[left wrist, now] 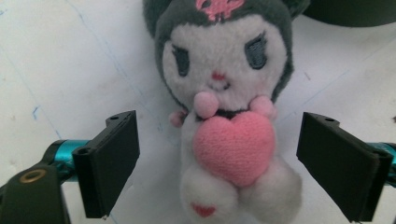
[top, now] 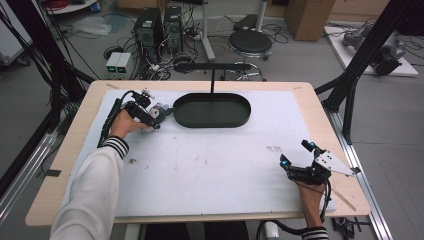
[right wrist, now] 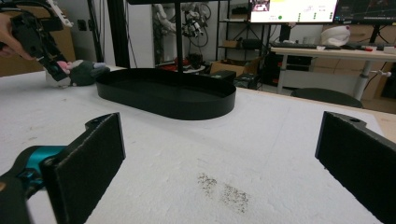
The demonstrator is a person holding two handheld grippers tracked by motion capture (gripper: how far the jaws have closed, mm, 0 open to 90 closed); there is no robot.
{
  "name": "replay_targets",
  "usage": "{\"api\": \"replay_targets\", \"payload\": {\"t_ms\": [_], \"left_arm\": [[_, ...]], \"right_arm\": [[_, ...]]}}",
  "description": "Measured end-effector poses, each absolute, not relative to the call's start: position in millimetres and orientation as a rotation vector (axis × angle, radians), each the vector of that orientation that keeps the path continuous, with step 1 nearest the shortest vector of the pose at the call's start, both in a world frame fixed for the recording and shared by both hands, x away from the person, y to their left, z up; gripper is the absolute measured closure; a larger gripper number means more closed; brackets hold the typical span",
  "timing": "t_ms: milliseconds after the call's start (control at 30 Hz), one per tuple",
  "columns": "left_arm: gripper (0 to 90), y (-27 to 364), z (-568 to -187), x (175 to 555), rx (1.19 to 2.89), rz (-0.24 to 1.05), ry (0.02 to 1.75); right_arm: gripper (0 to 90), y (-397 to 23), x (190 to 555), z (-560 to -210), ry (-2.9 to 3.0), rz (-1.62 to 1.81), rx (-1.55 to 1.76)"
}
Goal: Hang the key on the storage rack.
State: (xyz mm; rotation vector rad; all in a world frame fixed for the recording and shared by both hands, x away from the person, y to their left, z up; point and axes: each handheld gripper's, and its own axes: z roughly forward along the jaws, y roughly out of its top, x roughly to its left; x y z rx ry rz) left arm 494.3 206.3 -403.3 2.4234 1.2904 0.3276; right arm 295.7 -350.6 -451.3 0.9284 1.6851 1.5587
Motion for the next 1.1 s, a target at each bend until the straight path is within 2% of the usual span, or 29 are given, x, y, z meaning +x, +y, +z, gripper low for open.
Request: {"api": "replay_targets", "payload": {"t_ms": [100,200,267,533,900,967,1100], "left_arm": [[19.3,206.0,-403.7,494.1,2.428,0.321,1.294],[32.9,202.8,-403.6,492.5,2.456,0.334,1.289],[48.5,201.6,-402.9,492.1,2.446,0.312,1.302],[56.1,198.2,-400.6,489.7,2.444,0.359,1.325],[58.2,202.4,-393.3,487.4,2.428,0.428,1.319],[58.8,204.9,-386.3,485.0,2.402,0.481,1.309],[58.9,207.8,-372.2,479.4,2.323,0.486,1.270]], "right_arm": [[0.5,-350.6,295.7,-451.3,1.685,1.559,0.929],[0.4,-350.8,295.6,-451.3,1.685,1.561,0.931],[0.5,-350.7,295.7,-451.3,1.685,1.561,0.930],[0.5,-351.0,295.8,-451.3,1.683,1.561,0.928],[0.4,-351.0,295.8,-451.3,1.680,1.565,0.934],[0.4,-351.2,295.9,-451.3,1.680,1.568,0.933],[0.4,-351.3,296.2,-451.3,1.680,1.569,0.932]]}}
